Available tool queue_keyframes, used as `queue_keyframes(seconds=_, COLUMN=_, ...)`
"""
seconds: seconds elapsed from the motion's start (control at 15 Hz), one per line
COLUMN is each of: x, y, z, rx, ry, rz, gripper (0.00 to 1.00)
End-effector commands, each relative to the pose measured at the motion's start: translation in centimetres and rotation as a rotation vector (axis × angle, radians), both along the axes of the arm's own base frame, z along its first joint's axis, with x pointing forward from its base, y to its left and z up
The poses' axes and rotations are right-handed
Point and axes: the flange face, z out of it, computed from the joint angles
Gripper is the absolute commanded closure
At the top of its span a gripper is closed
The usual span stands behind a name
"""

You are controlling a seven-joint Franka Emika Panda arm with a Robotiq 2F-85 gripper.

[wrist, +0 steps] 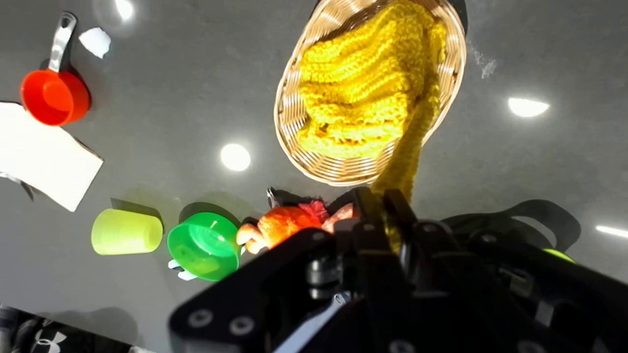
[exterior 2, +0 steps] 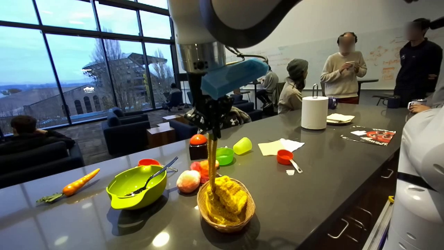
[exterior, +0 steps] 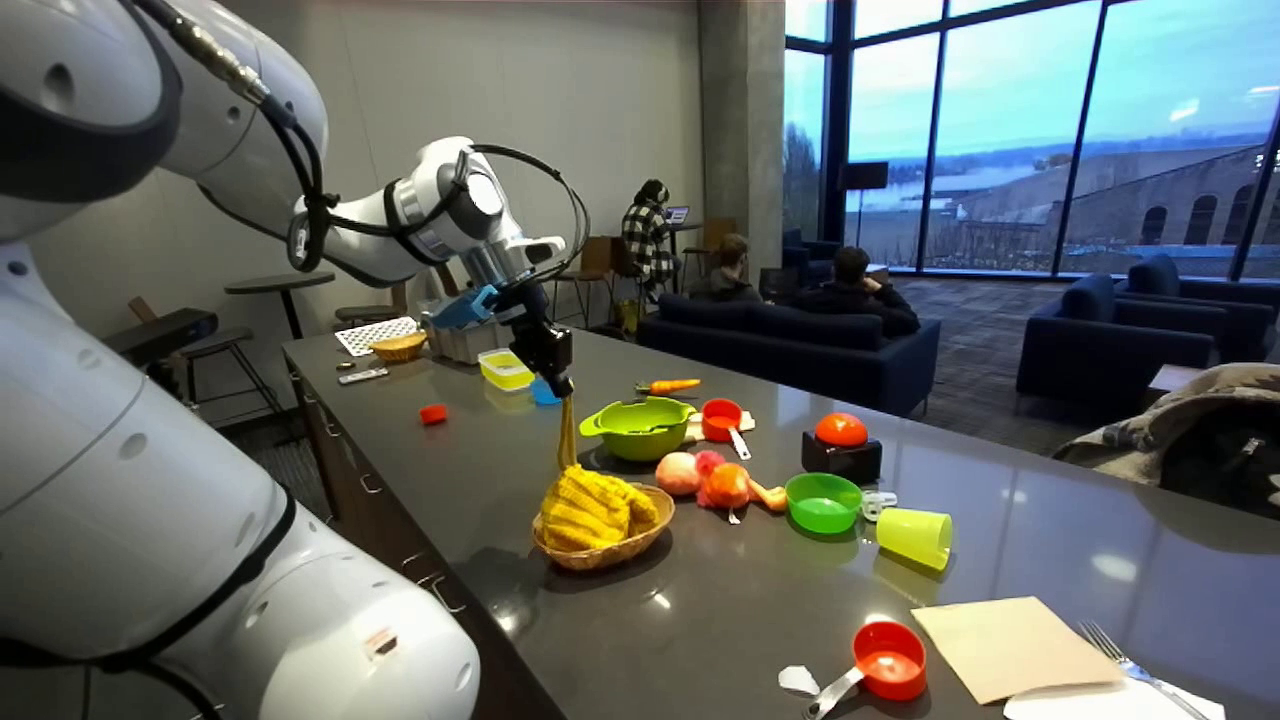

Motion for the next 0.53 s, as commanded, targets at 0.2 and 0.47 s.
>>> queue_keyframes(seconds=0.2, x=-0.03, y=0.1, z=0.05, rx=0.0, ry=0.001, rz=0.002, gripper=0.89)
queue_keyframes(seconds=0.47, x=0.22, y=0.2, z=0.75, rx=-0.018, ry=-0.036, rz=0.023, gripper=0.62)
